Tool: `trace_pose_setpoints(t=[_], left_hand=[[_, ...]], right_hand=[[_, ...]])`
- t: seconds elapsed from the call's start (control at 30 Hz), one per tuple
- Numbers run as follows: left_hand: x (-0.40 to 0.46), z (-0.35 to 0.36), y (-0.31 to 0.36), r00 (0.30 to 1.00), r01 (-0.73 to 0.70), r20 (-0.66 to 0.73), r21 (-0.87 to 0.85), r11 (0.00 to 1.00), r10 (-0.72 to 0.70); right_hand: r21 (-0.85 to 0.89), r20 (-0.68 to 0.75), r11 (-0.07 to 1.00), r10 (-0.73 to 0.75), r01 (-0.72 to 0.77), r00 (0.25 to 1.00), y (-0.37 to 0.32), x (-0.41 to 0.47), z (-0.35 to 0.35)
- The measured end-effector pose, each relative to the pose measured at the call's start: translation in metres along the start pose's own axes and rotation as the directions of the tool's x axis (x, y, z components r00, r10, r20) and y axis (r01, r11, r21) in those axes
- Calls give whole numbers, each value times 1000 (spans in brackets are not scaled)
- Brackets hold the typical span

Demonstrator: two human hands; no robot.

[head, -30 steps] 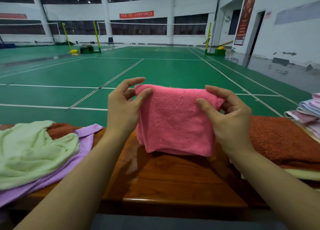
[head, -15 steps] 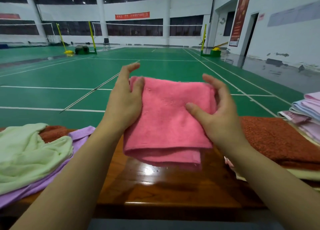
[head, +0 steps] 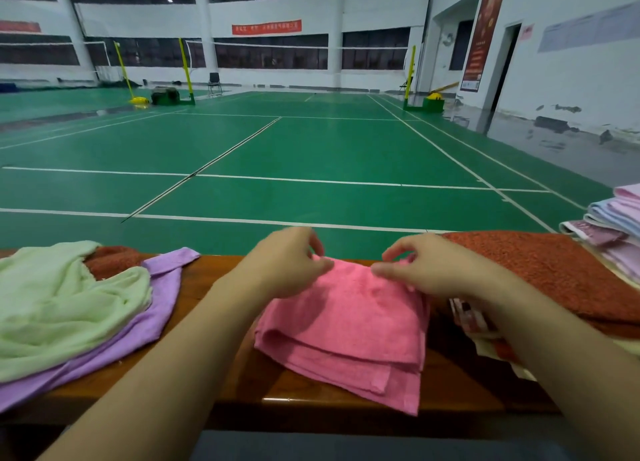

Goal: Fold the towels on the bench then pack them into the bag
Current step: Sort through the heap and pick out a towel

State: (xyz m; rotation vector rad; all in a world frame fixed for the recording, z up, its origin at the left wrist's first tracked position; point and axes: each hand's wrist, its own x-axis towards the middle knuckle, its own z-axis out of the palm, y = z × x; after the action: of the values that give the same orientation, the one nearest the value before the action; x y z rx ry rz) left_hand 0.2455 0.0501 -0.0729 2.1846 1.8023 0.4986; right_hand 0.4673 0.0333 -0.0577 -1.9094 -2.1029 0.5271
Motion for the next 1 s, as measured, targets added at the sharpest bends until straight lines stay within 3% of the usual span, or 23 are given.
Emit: trace_pose_setpoints(t=[0.07,0.13,0.23,0.3,0.33,0.43,0.5,0.63,0.7,0.77,0.87,0.93,1.0], left_hand=[[-12,-2,18,967,-101,224,-97,990,121],[-21,3,28,896,-125,415,-100,987,155],[-24,13,28,854,-114,514,24,993,85],[-23,17,27,857,-157,507,95,983,88],[-23,18,28,857,-183,506,114,976,101],[-18,19,27,847,-202,517,95,975,125],[-14,16,22,865,-160,493,94,983,94],[-7,9,6,945,-67,326,166,984,9],[-5,7,-2,962,-37,272,207,978,-21],[-2,3,-9,964,14,260,126,992,-47],[0,-1,-15,983,161,78,29,986,-163],[0,3,-16,964,252,38,177,951,-263],[-2,14,-13,944,268,111,289,919,-310]], right_hand=[[36,-46,999,-3,4,999,-1,-4,-18],[39,-51,998,41,-39,998,-2,-9,-35],[-91,-192,996,5,-23,981,-4,-6,-38],[-148,-253,984,-136,101,958,-8,1,-22],[-167,-204,968,-221,189,954,-9,4,-10],[-193,157,889,-390,416,907,-6,11,21],[-199,268,873,-388,445,882,-3,11,26],[-331,252,863,-308,381,917,-4,4,22],[-294,239,897,-266,331,934,-4,0,19],[-241,153,942,-201,234,968,1,2,16],[-279,-44,960,-31,17,999,7,5,8],[-309,-14,949,66,-67,998,5,1,10],[-334,55,940,93,-69,994,0,-1,20]])
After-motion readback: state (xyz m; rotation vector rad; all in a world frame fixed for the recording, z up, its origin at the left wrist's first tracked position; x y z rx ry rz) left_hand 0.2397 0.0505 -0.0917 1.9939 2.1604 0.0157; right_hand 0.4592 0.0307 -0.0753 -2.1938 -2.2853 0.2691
